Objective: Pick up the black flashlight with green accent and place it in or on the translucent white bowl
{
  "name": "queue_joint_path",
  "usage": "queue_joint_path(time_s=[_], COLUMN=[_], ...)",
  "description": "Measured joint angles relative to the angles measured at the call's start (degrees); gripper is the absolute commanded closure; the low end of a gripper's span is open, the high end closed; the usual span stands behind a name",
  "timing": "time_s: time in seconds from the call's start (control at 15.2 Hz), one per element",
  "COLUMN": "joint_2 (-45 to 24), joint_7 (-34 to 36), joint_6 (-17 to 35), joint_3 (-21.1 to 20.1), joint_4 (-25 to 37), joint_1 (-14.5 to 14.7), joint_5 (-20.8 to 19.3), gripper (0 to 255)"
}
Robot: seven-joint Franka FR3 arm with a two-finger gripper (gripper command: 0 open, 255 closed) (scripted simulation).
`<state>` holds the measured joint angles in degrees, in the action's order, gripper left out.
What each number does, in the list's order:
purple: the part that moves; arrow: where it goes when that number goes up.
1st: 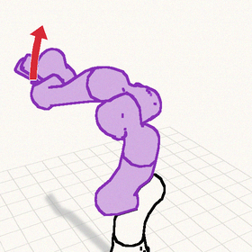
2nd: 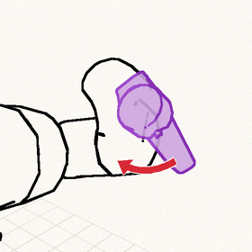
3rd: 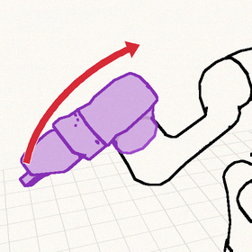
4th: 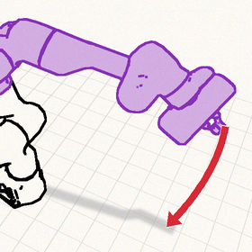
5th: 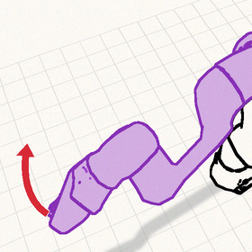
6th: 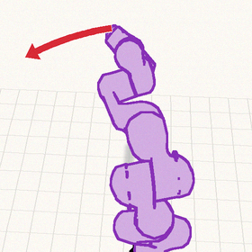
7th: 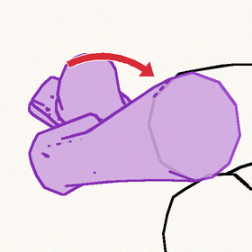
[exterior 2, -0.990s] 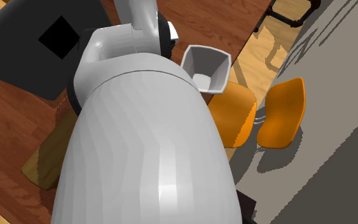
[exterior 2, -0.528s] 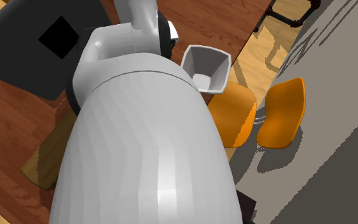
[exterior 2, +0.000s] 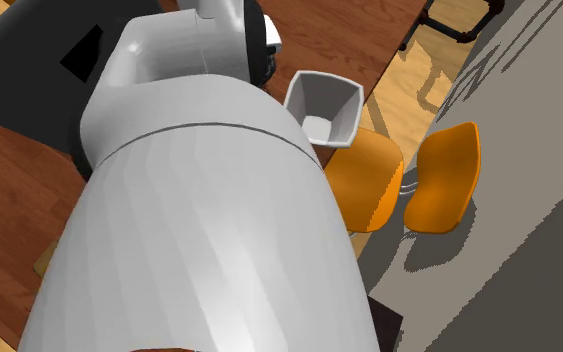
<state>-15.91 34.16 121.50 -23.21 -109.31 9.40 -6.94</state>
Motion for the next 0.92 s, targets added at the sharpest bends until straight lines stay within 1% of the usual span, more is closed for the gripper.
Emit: queue_joint_path(time_s=[0.92], joint_2=[3.93], joint_7=[-1.29], joint_6=[-9.68], joint_3=[-0.66], joint_4=[6.11], joint_1=[-0.38], joint_5=[2.09], gripper=[255])
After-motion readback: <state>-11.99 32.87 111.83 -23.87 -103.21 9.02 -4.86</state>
